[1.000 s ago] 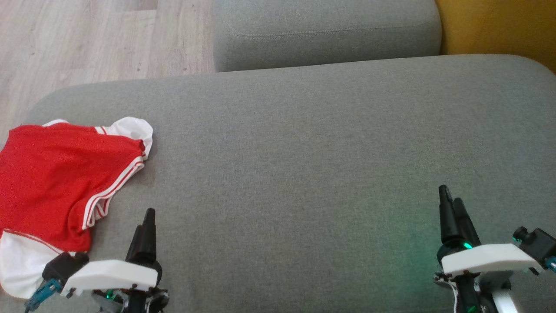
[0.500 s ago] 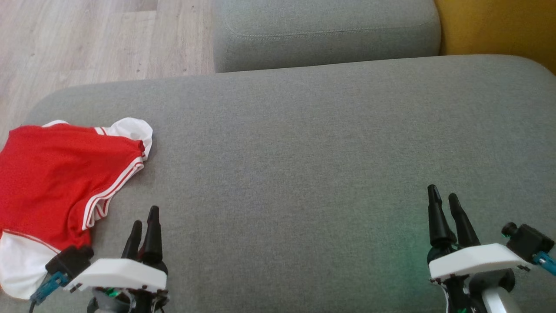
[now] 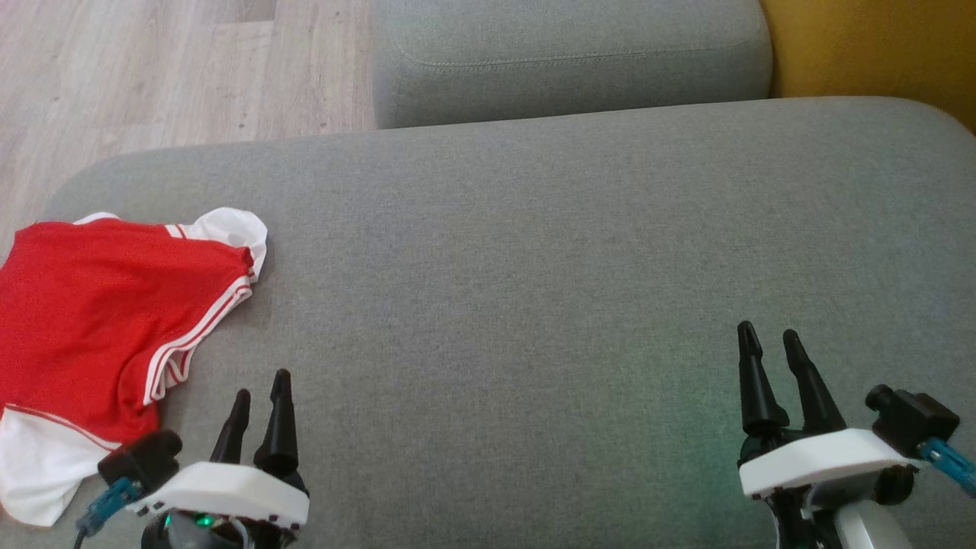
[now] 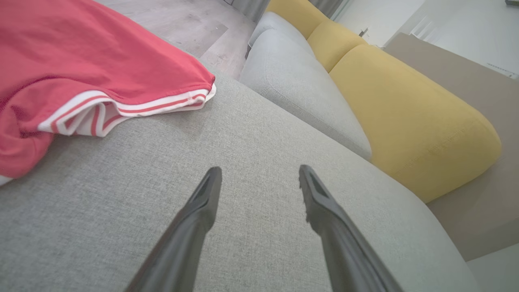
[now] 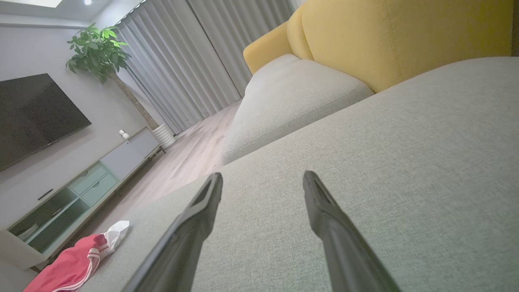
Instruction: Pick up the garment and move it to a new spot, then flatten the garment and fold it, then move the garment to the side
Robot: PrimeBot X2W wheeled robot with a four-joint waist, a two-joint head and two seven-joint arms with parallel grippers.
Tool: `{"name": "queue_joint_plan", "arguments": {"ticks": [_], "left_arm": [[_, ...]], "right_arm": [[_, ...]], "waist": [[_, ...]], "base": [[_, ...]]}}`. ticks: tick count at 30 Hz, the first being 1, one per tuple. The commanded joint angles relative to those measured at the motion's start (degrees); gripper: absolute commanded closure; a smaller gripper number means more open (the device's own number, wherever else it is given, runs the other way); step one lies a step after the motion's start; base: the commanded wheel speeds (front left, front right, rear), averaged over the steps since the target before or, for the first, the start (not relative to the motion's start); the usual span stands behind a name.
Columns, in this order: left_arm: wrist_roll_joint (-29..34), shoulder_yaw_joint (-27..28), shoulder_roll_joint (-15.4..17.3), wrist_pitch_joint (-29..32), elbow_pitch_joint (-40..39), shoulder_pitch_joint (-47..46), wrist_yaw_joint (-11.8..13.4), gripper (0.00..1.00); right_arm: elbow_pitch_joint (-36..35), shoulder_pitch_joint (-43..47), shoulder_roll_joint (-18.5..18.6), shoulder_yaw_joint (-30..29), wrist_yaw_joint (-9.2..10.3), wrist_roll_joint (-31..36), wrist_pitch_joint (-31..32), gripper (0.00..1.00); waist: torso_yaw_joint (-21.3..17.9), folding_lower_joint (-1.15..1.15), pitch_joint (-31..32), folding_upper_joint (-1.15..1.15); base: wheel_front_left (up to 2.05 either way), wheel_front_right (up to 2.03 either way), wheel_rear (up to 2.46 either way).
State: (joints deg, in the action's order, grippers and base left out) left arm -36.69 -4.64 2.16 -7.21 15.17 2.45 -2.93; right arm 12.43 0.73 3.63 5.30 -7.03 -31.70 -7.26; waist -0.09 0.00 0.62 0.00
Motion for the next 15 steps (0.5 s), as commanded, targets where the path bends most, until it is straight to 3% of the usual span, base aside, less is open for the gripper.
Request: {"name": "queue_joint_plan", "arguments": {"ticks": [1, 15], "left_arm": [[1.77, 1.08, 0.79, -0.82, -2.09, -1.37, 0.28, 0.0], [12.12, 0.54, 0.77, -3.2, -2.2, -0.51, 0.71, 0.0]], "right_arm": [[-2.36, -1.08, 0.78, 1.07, -0.31, 1.74, -0.85, 0.0], [-2.02, -0.07, 0.39, -0.81, -0.36, 10.76, -3.21, 0.0]], "waist": [[0.01, 0.0, -0.03, 0.0], [-0.21, 0.0, 0.03, 0.0]], "base": [[0.0, 0.0, 0.0], [0.0, 0.0, 0.0]]}}
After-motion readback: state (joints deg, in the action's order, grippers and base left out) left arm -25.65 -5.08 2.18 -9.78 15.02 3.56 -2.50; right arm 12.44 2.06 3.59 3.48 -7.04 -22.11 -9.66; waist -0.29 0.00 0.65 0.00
